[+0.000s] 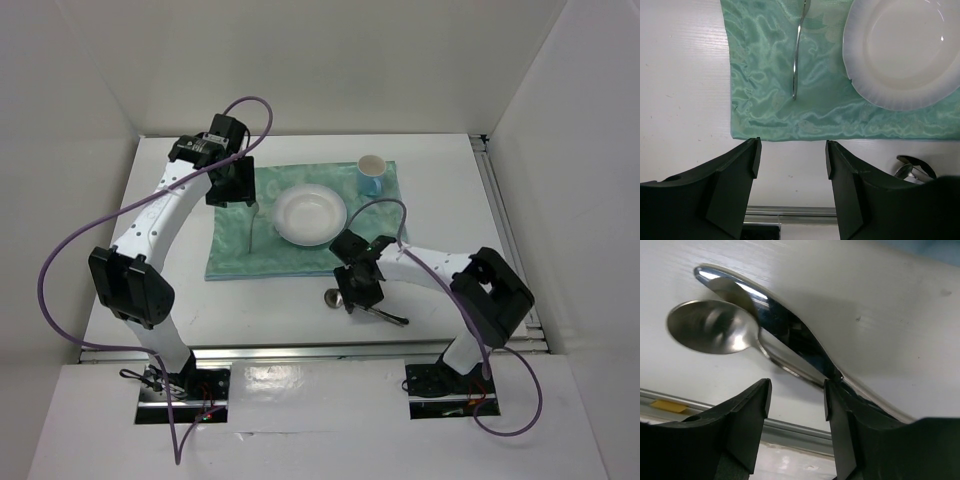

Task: Set the dinner table for one person

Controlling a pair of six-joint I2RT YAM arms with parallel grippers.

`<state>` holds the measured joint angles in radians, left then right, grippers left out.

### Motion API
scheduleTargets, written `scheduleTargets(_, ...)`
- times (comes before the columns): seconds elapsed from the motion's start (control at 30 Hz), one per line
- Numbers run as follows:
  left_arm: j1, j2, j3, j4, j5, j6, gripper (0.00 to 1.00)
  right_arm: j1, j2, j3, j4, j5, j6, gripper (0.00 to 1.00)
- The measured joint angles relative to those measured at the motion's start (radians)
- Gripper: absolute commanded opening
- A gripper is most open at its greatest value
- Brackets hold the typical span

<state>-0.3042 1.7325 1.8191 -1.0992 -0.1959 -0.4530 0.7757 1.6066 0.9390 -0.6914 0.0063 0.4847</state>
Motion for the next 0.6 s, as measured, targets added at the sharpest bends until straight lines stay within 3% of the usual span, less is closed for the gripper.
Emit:
scheduleTargets(0.37, 0.000, 0.000, 0.000, 0.001, 0.000, -0.021, 0.71, 0.085, 0.050, 0.007, -0.008, 0.009, -0.041, 0.42)
scheduleTargets(0.6, 0.000, 0.000, 0.000, 0.001, 0.000, -0.022, 0.71, 0.134, 0.088, 0.045, -0.024, 0.010, -0.089, 0.10)
